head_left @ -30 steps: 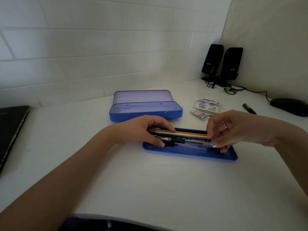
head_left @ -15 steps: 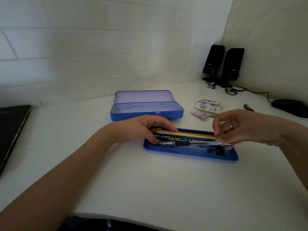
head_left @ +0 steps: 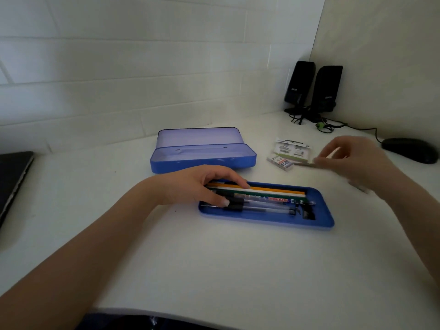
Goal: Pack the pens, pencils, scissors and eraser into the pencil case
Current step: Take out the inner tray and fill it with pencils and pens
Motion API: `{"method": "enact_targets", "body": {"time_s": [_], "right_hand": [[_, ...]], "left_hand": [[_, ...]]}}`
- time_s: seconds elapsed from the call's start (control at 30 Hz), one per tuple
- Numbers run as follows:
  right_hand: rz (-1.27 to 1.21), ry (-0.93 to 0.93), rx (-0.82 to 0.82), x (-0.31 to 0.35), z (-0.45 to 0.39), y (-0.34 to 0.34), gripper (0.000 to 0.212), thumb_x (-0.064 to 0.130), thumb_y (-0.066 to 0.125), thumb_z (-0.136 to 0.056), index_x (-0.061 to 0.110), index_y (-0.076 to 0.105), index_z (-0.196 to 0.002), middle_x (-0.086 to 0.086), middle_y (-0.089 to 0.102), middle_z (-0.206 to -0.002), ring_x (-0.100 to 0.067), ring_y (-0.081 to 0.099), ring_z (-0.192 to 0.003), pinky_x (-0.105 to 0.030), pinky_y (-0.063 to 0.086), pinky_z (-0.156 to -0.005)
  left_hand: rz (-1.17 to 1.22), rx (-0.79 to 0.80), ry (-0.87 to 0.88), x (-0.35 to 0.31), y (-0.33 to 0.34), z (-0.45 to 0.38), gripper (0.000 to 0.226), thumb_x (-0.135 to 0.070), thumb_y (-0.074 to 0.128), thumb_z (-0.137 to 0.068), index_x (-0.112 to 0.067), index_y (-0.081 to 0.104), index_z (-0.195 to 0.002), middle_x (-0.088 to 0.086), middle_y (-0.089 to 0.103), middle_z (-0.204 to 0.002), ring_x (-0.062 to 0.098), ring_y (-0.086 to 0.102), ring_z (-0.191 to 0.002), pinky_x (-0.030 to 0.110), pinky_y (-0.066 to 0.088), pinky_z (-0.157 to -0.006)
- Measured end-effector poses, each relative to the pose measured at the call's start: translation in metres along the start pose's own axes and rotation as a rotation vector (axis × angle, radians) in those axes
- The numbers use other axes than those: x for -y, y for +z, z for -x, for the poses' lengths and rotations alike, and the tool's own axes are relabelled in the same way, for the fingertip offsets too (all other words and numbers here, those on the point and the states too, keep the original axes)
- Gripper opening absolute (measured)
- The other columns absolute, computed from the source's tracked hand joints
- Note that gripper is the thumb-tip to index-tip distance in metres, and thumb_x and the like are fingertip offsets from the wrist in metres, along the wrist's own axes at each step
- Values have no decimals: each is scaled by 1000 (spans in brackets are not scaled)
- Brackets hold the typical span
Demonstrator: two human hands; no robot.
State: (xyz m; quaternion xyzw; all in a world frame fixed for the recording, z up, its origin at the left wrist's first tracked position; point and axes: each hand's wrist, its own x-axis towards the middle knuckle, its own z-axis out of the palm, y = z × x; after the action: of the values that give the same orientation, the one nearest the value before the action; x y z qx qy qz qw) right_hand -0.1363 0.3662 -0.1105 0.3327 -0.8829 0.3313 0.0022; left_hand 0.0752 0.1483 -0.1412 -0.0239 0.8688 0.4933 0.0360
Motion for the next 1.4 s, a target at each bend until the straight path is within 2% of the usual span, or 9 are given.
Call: {"method": "enact_targets", "body": {"time_s": [0.13, 0.37, 0.57, 0.73, 0.9, 1.03, 1.17, 1.27, 1.4], "right_hand": [[287, 119, -203, -49, -25, -2, 29, 27, 64, -84, 15, 67, -111, -11, 65, -101, -29, 62, -85, -42, 54, -81], [371, 280, -196, -75, -40, 10, 29, 8, 51, -91, 10, 67, -114, -22, 66, -105, -38, 62, -91, -41, 52, -80], [378, 275, -338, -78, -37, 3, 29, 8, 52, -90, 10, 65, -116, -21, 60, -117, -37, 57, -106, -43, 50, -83], [417, 394, -203, -78, -33, -2, 21, 6, 62, -84, -2, 70, -102, -24, 67, -93, -37, 61, -86, -37, 50, -71], [346, 383, -279, -71, -29, -1, 18, 9, 60, -86, 0, 71, -96, -17, 64, -79, -33, 59, -75, -37, 50, -67], [95, 276, -358, -57, -22, -5, 20, 11, 59, -85, 5, 72, -98, -8, 63, -77, -14, 52, -56, -30, 44, -65], [-272, 96, -159, -19, -5, -10, 15, 19, 66, -84, 15, 73, -97, 0, 65, -74, -10, 52, -63, -24, 45, -64], [-291, -86, 104, 9, 8, -4, 11, 21, 69, -81, 25, 74, -90, 3, 67, -68, -8, 52, -61, -21, 44, -59], [-242, -298, 404, 30, 22, 5, 16, 17, 72, -76, 31, 75, -83, 14, 70, -70, 2, 60, -63, -6, 45, -58]], "left_hand": [[-10, -1, 6, 0, 0, 0, 44, -1, 66, -82, -32, 62, -114, -15, 58, -128, 4, 55, -118, 18, 43, -100], [-19, -8, 5, -1, 0, 0, 45, -5, 70, -80, -33, 62, -114, -15, 58, -128, 3, 56, -117, 21, 44, -101], [-73, -24, -7, -1, 1, 0, 47, -17, 76, -75, -43, 61, -111, -18, 59, -121, 3, 57, -112, 24, 46, -100], [-83, -25, -7, -2, 1, 1, 53, -11, 78, -72, -42, 61, -112, -20, 60, -117, 2, 58, -109, 18, 46, -95], [-92, -44, -1, -2, 2, 1, 53, -7, 77, -72, -43, 62, -109, -16, 59, -121, 3, 58, -111, 23, 46, -100], [-63, -44, 3, -1, 2, 1, 54, -5, 77, -72, -42, 63, -109, -16, 60, -121, 4, 58, -112, 21, 46, -99], [-52, -41, 5, -1, 1, 0, 56, -4, 77, -71, -40, 62, -111, -20, 60, -117, 1, 58, -110, 13, 45, -91], [-22, -33, 0, 1, -1, 0, 56, -2, 76, -71, -36, 61, -113, -17, 58, -123, 2, 56, -115, 17, 45, -96], [107, -52, -41, 5, -3, -1, 43, 7, 74, -71, -14, 54, -103, -11, 63, -123, 6, 59, -115, 20, 48, -95]]}}
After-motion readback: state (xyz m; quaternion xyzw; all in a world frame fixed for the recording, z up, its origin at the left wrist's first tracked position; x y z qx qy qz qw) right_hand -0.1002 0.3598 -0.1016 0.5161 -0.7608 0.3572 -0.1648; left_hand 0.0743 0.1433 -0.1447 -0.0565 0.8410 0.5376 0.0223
